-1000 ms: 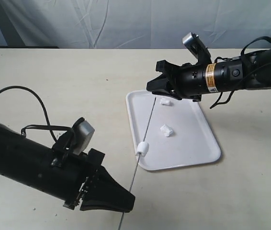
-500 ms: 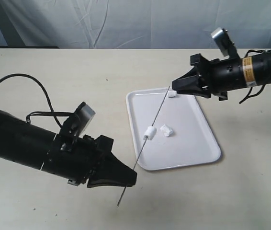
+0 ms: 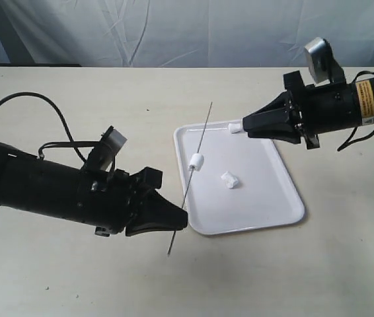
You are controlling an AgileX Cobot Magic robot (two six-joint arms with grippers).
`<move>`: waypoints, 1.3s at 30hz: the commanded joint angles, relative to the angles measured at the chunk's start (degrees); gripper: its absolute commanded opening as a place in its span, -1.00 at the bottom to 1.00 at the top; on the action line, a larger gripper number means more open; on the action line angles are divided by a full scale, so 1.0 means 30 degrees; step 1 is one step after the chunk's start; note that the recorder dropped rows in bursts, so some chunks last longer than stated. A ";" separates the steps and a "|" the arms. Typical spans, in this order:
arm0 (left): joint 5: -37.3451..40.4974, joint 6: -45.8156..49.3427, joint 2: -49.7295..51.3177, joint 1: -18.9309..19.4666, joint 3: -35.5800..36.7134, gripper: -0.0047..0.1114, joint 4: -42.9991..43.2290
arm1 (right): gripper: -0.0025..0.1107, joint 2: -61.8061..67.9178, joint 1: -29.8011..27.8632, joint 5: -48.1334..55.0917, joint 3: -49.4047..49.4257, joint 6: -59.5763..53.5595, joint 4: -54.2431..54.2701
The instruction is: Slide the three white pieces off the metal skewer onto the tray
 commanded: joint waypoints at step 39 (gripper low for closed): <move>0.0997 0.0698 0.1301 -0.0085 -0.1336 -0.92 -0.0616 | -0.49 -0.0183 0.3869 0.2746 0.1381 -0.1086 0.2303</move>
